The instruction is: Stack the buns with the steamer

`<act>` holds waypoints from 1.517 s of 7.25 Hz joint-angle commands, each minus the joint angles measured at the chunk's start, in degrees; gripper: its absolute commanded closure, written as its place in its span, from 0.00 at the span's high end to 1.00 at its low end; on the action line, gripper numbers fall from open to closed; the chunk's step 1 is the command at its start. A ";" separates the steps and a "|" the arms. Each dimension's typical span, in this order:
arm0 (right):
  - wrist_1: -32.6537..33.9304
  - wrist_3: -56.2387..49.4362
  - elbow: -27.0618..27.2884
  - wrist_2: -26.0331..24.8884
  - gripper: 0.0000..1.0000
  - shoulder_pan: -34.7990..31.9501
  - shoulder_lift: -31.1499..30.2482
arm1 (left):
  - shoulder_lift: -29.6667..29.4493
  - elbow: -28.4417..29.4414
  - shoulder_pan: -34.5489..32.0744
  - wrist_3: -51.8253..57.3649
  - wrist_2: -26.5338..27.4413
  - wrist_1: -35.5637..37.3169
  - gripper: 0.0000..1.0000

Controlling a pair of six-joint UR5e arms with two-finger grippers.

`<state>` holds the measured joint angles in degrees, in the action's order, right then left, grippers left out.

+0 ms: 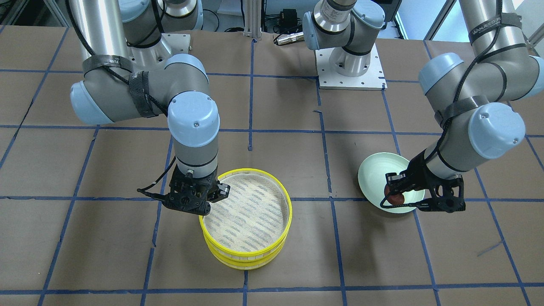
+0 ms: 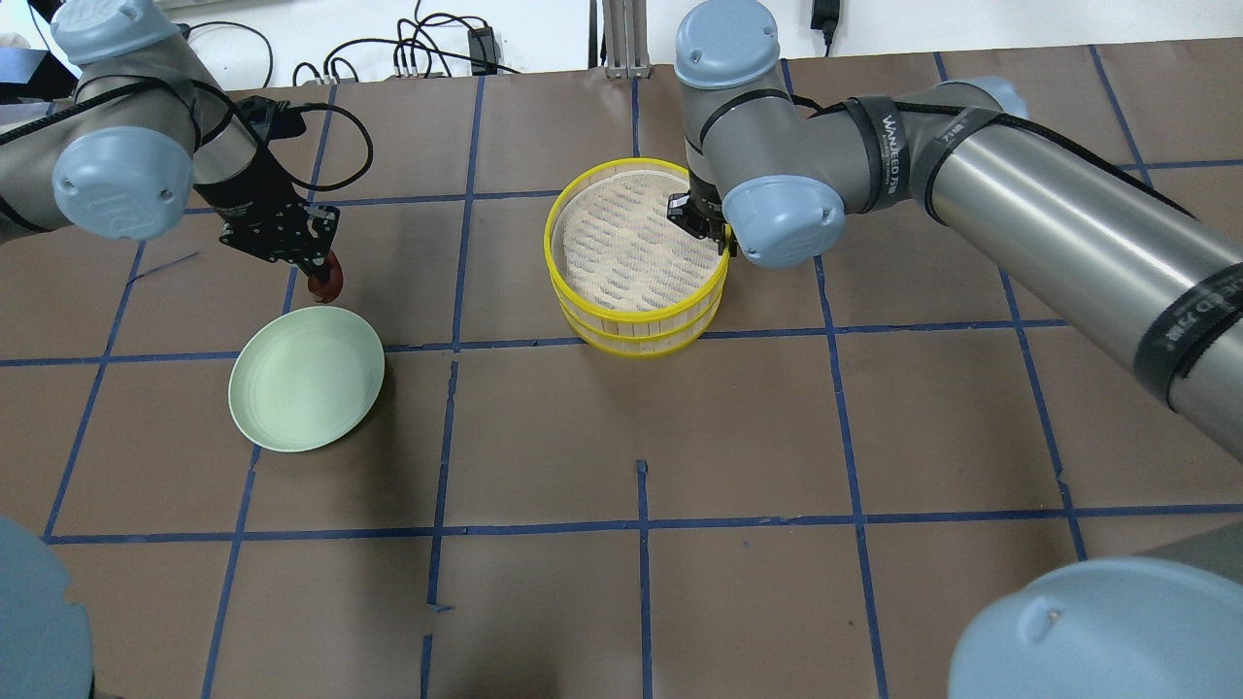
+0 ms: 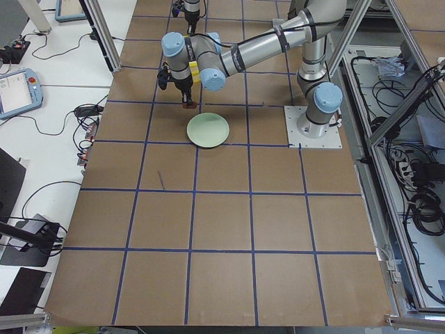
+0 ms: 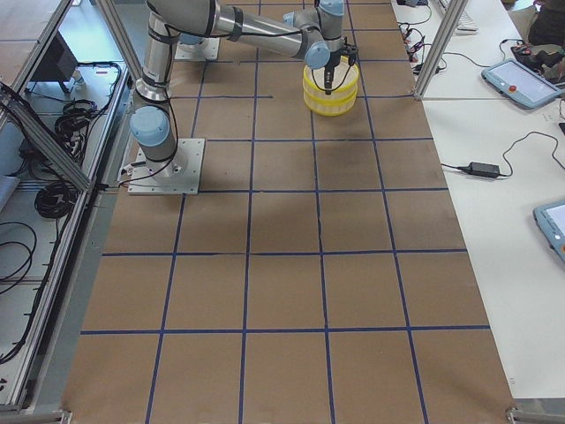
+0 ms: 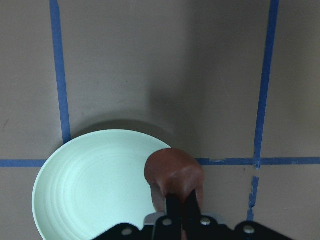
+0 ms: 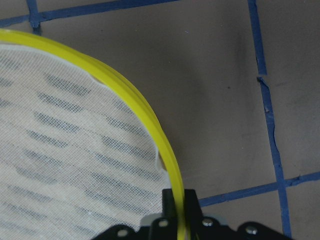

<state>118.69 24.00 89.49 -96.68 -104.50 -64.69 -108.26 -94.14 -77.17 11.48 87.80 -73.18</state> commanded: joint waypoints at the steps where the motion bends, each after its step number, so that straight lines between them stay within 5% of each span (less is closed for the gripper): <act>1: 0.23 -0.54 -0.11 0.61 0.46 0.00 0.01 | 0.07 -0.08 0.00 -0.05 0.00 -0.03 0.00; 5: -0.64 -1.41 -1.07 0.79 0.71 0.96 -2.61 | 0.77 3.15 -1.48 -2.32 0.09 -1.86 0.01; 8: -14.05 -9.82 -0.46 6.94 0.99 10.08 -14.11 | 1.04 12.03 -13.75 -19.59 -0.70 -8.64 0.01; 11: -24.71 -18.45 -0.81 6.95 1.00 15.46 -20.37 | 0.17 12.58 -26.77 -36.75 -4.83 -5.85 0.01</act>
<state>97.83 8.28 88.80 -89.82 -91.03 -82.48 -107.50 -81.76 -98.81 -18.85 84.60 -80.62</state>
